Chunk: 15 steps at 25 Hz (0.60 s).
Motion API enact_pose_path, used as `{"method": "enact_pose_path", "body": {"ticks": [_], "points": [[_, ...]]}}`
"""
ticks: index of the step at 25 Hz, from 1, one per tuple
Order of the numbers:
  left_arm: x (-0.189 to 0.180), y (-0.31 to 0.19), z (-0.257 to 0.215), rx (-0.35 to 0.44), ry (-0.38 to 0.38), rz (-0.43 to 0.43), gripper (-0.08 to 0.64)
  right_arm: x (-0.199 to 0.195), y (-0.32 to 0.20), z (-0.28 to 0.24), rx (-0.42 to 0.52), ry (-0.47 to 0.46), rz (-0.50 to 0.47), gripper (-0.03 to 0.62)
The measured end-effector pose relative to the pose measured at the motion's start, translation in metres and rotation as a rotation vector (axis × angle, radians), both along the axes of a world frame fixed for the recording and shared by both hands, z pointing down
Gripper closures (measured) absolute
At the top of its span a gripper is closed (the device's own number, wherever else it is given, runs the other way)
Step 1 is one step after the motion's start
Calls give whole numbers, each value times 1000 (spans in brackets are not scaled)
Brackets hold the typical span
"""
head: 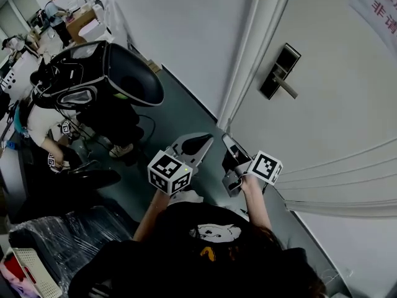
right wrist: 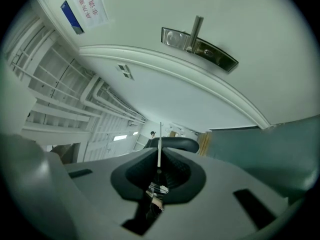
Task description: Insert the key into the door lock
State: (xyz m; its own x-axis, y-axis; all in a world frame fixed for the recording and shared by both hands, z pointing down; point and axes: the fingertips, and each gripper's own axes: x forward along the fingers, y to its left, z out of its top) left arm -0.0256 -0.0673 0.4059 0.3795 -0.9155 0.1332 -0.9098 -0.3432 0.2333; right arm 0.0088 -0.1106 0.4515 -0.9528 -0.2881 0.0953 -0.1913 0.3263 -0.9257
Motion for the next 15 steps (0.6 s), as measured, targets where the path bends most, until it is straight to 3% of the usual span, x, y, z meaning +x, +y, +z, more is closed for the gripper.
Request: {"method": "enact_pose_path", "body": {"ticks": [5, 15], "points": [[-19, -4, 5, -12, -37, 60, 546, -19, -8, 2, -8, -5, 58, 572], [-26, -1, 23, -33, -7, 176, 546, -21, -4, 19, -24, 12, 168, 572]]}}
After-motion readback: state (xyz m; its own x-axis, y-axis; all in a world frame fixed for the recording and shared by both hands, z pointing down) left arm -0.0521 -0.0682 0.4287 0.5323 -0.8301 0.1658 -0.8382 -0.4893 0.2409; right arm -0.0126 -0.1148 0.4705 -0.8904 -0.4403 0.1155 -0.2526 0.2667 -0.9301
